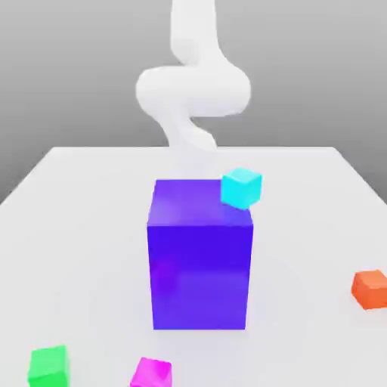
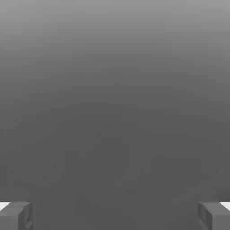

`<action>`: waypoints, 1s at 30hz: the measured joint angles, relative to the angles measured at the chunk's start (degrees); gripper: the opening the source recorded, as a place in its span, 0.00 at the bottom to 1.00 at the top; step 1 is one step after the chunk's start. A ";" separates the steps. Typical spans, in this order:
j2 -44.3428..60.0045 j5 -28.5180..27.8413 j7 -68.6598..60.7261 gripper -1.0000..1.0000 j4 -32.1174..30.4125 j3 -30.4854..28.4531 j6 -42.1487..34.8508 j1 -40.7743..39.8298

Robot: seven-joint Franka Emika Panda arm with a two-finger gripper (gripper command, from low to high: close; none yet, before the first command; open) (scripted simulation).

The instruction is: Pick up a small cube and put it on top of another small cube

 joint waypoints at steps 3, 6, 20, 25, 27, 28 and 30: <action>5.31 2.98 -7.61 0.50 -0.03 -4.22 0.67 4.09; 10.41 6.11 -15.09 0.50 -0.07 -8.09 1.32 7.73; 34.68 22.71 -51.25 0.50 -0.10 -19.01 3.88 17.30; 42.75 26.72 -62.81 0.50 -0.25 -19.06 5.32 17.27; 45.68 27.62 -66.98 0.50 -0.39 -18.93 6.17 16.99; 47.07 27.91 -68.96 0.50 -0.47 -18.84 6.66 16.83; 49.69 28.13 -72.67 0.50 -0.67 -18.52 7.79 16.38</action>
